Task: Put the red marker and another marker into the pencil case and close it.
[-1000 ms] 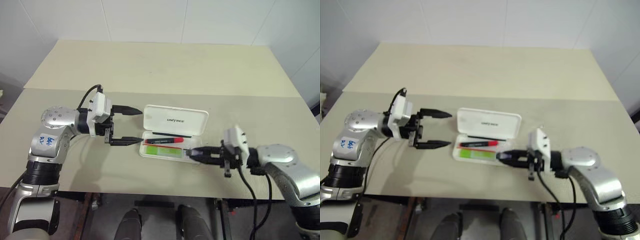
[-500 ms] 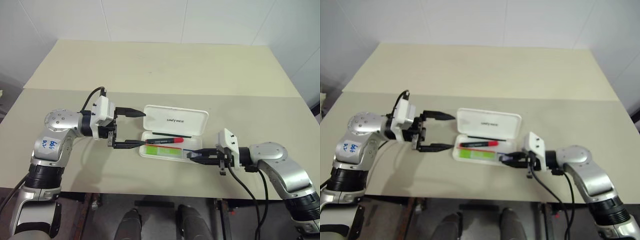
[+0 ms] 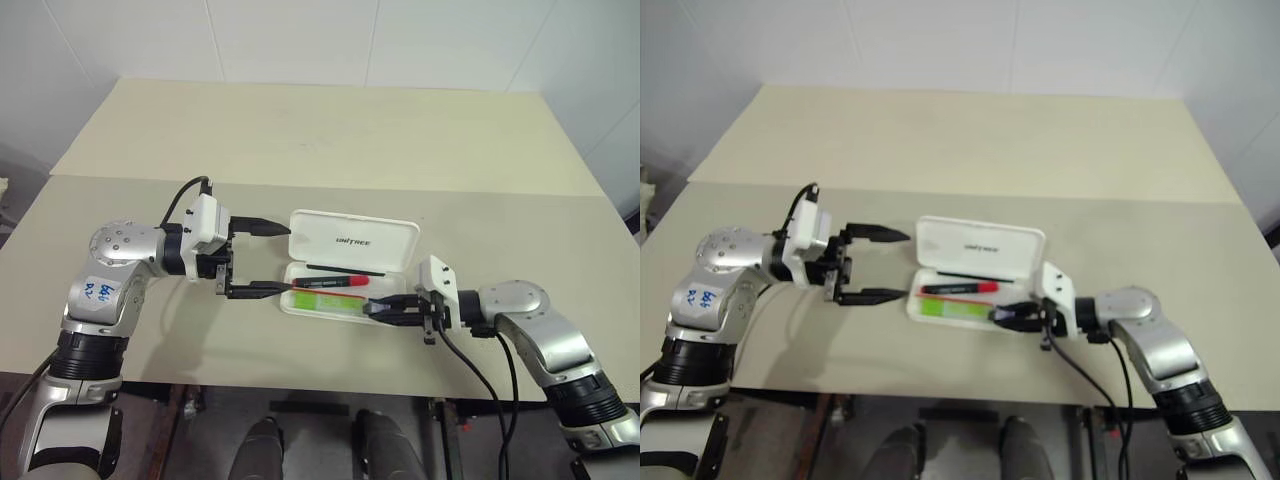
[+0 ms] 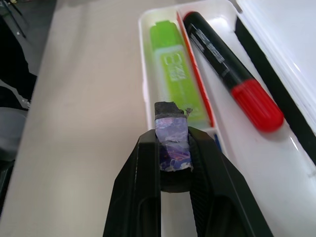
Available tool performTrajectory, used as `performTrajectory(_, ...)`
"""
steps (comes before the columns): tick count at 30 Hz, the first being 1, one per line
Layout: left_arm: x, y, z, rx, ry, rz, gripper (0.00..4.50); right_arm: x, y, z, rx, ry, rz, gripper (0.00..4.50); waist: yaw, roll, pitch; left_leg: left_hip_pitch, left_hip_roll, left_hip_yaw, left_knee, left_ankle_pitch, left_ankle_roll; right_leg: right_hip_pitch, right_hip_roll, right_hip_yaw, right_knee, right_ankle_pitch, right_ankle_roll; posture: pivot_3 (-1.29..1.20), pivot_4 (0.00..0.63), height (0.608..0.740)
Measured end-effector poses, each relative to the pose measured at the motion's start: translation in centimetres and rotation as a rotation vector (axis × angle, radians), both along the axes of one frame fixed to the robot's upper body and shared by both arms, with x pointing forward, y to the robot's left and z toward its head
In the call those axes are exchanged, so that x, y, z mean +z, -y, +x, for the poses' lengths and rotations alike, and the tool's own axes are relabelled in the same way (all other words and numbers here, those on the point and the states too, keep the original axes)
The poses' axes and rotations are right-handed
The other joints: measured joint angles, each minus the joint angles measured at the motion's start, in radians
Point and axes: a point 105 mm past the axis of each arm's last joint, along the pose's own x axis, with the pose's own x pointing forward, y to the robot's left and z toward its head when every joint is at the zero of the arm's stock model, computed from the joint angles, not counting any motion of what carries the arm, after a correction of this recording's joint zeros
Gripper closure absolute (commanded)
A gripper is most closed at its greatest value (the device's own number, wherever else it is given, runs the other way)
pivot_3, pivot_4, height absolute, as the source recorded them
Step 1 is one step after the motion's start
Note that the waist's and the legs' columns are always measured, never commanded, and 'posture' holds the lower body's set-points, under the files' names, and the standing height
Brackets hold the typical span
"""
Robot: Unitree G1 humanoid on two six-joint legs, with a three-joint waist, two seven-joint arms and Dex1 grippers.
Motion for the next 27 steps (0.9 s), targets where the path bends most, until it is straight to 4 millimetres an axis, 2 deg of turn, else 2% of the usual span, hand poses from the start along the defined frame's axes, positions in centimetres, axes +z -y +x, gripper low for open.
performTrajectory(18, 0.1, 0.0, 0.1, 0.002, 0.010, -0.001, 0.00, 0.7, 1.0, 0.5, -0.005, 0.029, -0.017, 4.10, -0.001, 0.000, 0.000, 0.000, 0.000, 0.000, 0.000, 0.000, 0.000, 0.000, 0.000, 0.000, 0.000, 0.000, 0.000, 0.00, 0.150, 0.740)
performTrajectory(22, 0.3, 0.0, 0.1, 0.000, 0.019, 0.000, 0.00, 0.4, 1.2, 0.7, -0.014, 0.031, -0.020, 2.75, -0.001, 0.000, 0.000, 0.000, 0.000, 0.000, 0.000, 0.000, 0.000, 0.000, 0.000, 0.000, 0.000, 0.000, 0.000, 0.00, 0.150, 0.740)
performTrajectory(27, 0.4, 0.0, 0.2, 0.000, 0.025, 0.000, 0.00, 0.2, 1.3, 0.7, -0.015, 0.028, -0.022, 0.84, -0.001, 0.000, 0.000, 0.000, 0.000, 0.000, 0.000, 0.000, 0.000, 0.000, 0.000, 0.000, 0.000, 0.000, 0.000, 0.00, 0.150, 0.740)
